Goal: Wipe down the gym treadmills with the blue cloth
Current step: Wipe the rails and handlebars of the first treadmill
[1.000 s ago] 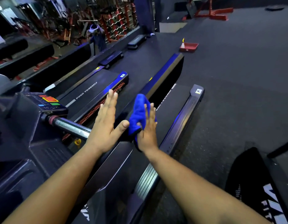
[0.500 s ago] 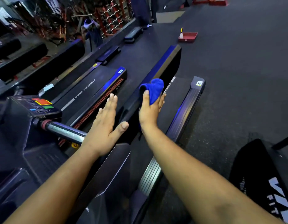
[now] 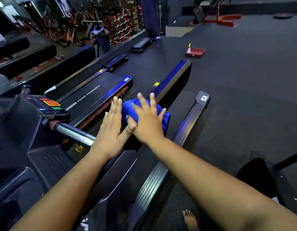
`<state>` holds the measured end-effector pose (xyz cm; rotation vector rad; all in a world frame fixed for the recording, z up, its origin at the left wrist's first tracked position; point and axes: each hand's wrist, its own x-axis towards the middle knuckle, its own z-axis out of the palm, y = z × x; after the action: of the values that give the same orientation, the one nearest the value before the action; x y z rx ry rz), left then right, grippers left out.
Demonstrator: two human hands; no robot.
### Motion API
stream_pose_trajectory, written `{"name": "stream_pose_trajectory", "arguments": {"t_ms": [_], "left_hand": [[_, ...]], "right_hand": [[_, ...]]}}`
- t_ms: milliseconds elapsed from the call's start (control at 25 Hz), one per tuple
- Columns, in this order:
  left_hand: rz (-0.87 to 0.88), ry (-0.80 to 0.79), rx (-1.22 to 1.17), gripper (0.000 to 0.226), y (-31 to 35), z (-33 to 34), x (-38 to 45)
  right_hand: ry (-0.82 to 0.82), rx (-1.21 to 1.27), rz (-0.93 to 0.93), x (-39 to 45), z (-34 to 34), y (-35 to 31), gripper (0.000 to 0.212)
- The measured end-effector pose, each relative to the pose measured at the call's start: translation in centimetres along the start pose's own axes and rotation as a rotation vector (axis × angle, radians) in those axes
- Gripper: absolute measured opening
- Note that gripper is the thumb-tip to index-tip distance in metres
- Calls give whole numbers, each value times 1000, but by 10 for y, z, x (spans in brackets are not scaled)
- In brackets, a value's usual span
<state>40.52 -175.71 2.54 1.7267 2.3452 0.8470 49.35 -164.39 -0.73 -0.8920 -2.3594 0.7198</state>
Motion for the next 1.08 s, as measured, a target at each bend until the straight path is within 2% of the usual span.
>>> {"name": "stream_pose_trajectory", "arguments": {"t_ms": [40,120,160,280,320,400,480,560,600,680,760,800,960,1080], "left_hand": [[5,11,18,106,0,0,-1],[1,38,52,107,0,0,-3],[1,42,76,107,1,0,-4],[-26,0,151,107,2,0,-4],[-36,-23,181,108,4,0,-3],[-48,-56,229,110,6,1,-1],[-68,-86,268,112,6,2,2],[-69,-132,344,113,4,4,5],[-59,-165,383,113,4,6,4],[-60,-199,423,112,5,6,4],[-66,-231,443,112,7,4,5],[-70,-259,462,112,8,4,7],[-67,-312,526,111,14,10,35],[-26,-350,578,112,27,28,72]], "right_hand": [[-40,-15,-109,-19,6,-6,54],[-83,-69,-194,-20,3,-1,50],[-68,-134,-159,4,-4,11,50],[-43,-292,113,92,-42,47,65],[-23,-296,143,100,-47,52,67],[-10,-200,-2,80,-38,42,61],[-75,-48,-216,31,-27,29,55],[-117,-90,-359,31,-32,50,55],[-100,-129,-365,54,-40,66,56],[-61,-188,-219,108,-59,91,51],[-27,-192,-43,127,-60,94,42],[-14,-165,-19,116,-52,86,42],[2,-17,-146,66,-33,74,43],[47,-64,-12,133,-53,111,38]]}}
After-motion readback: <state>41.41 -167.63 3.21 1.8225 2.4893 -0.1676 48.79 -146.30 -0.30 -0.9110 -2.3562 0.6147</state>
